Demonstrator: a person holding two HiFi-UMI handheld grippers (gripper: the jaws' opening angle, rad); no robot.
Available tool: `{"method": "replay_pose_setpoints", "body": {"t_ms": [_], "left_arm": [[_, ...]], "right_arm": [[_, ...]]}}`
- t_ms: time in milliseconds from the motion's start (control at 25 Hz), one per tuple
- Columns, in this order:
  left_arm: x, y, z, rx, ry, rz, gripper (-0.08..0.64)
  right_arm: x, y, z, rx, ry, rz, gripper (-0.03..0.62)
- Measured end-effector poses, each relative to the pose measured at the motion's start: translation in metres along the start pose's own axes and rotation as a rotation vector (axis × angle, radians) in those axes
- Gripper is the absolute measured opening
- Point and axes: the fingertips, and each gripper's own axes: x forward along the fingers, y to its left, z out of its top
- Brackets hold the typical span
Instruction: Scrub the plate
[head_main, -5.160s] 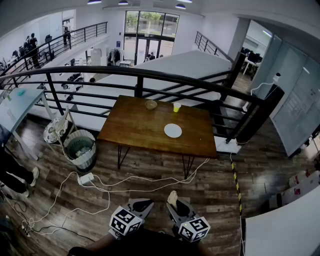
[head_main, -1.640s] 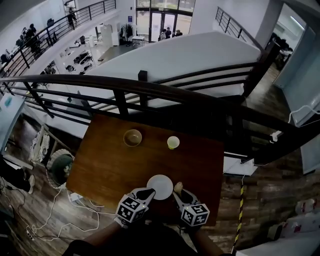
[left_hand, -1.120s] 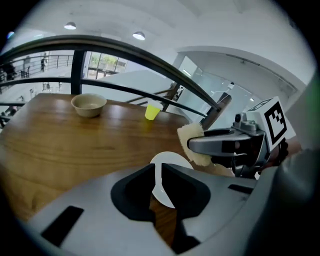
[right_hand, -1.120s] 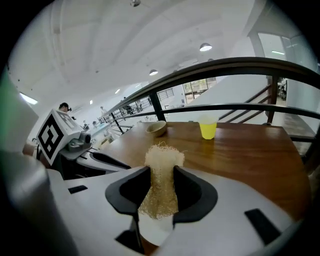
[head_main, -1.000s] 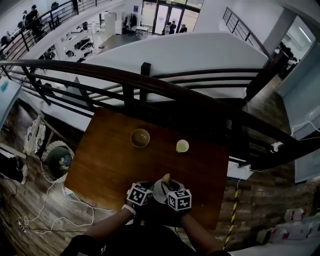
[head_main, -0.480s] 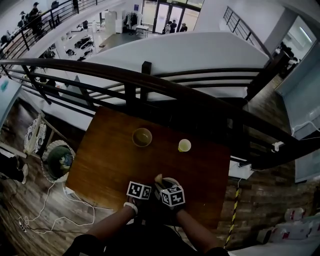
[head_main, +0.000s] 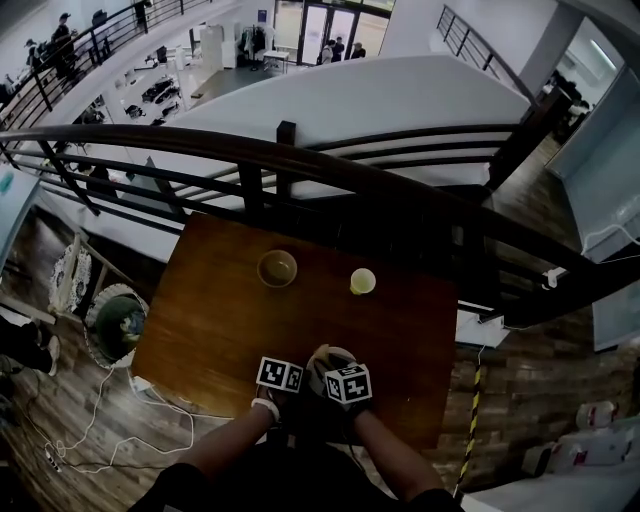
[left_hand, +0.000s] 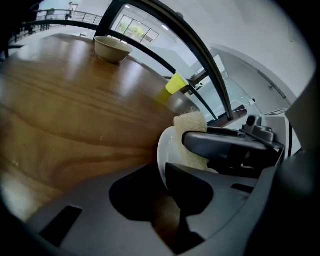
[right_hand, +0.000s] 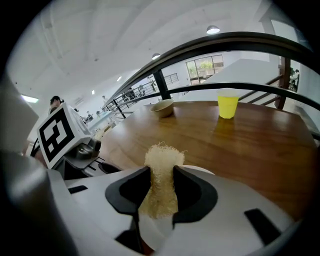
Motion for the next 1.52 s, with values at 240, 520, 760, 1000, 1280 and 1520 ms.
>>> {"method": "replay_pose_setpoints", "body": {"t_ms": [240, 520, 760, 1000, 1280, 1520], "left_arm": [[0.003, -0.001, -0.001, 0.010, -0.002, 0.012, 0.084], [0.004, -0.002, -0.001, 0.005, -0.006, 0.021, 0.084], [0.005, 0.000, -0.002, -0.003, -0.010, 0.025, 0.084], [0.005, -0.002, -0.005, -0.001, -0.011, 0.019, 0.084], [0.003, -0.001, -0.005, 0.008, -0.014, 0.015, 0.084], [0.004, -0.003, -0.004, 0.011, -0.013, 0.010, 0.083]], "right_arm": [[-0.021, -0.040, -0.012, 0.065, -0.027, -0.066, 0.149], [-0.057, -0.085, -0.023, 0.179, -0.078, -0.124, 0.149], [-0.074, -0.103, -0.023, 0.263, -0.127, -0.158, 0.149], [-0.059, -0.072, -0.010, 0.223, -0.126, -0.102, 0.149], [-0.011, 0.004, -0.005, 0.079, -0.036, 0.028, 0.149], [0.009, 0.012, -0.014, 0.050, 0.025, 0.048, 0.149]]}}
